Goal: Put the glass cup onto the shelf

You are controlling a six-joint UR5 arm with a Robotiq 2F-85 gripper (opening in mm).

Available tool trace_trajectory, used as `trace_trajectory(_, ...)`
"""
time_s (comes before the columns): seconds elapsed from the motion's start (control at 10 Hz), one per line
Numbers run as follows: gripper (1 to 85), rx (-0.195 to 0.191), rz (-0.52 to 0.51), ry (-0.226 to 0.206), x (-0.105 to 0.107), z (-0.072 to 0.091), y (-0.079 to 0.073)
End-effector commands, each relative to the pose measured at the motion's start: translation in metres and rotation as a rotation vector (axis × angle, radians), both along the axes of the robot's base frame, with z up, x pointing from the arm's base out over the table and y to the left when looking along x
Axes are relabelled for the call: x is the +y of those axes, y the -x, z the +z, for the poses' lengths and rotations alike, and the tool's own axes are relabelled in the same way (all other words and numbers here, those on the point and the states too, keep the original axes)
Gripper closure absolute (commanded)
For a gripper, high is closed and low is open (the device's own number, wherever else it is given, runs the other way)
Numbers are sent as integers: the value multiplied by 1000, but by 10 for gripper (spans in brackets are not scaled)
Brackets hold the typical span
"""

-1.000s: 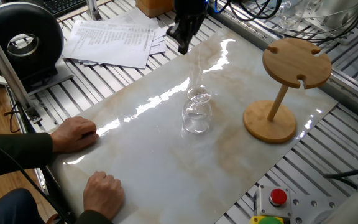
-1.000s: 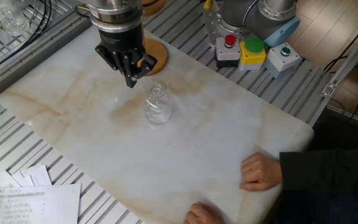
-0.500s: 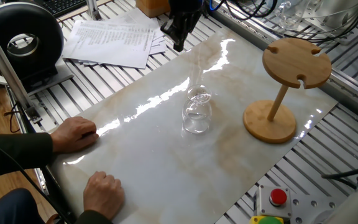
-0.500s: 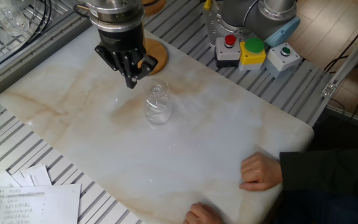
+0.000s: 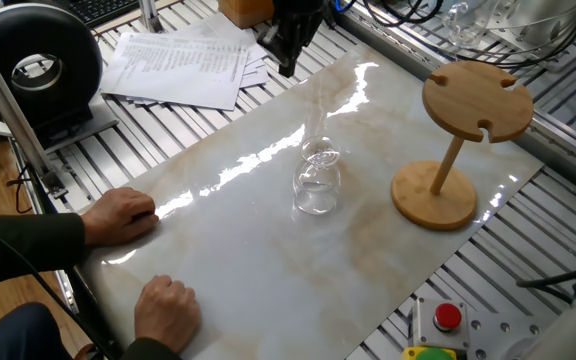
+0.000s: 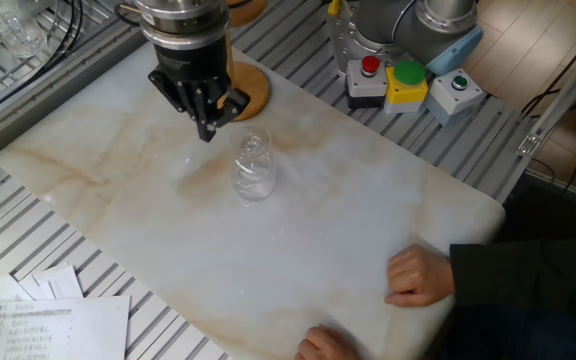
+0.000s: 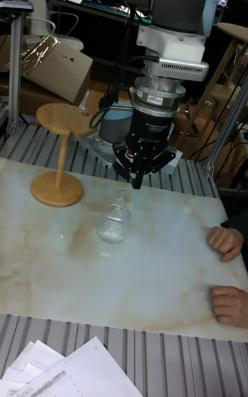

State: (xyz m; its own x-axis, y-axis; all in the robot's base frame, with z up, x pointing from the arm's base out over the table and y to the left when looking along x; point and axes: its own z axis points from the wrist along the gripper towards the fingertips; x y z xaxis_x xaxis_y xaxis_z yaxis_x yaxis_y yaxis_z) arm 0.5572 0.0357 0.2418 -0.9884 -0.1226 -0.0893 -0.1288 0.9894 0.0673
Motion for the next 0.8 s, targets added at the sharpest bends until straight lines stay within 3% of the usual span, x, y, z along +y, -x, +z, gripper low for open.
trace_trajectory(0.0,10,65,151,9,-2,8,18)
trace_trajectory(0.3,7,34,93,-37,11,11,8)
trace_trajectory(0.5,7,30,80,-40,15,14,5)
trace_trajectory(0.6,593,-25,-49,-31,14,12,-16)
trace_trajectory(0.7,837,-76,-201,-76,26,16,-38)
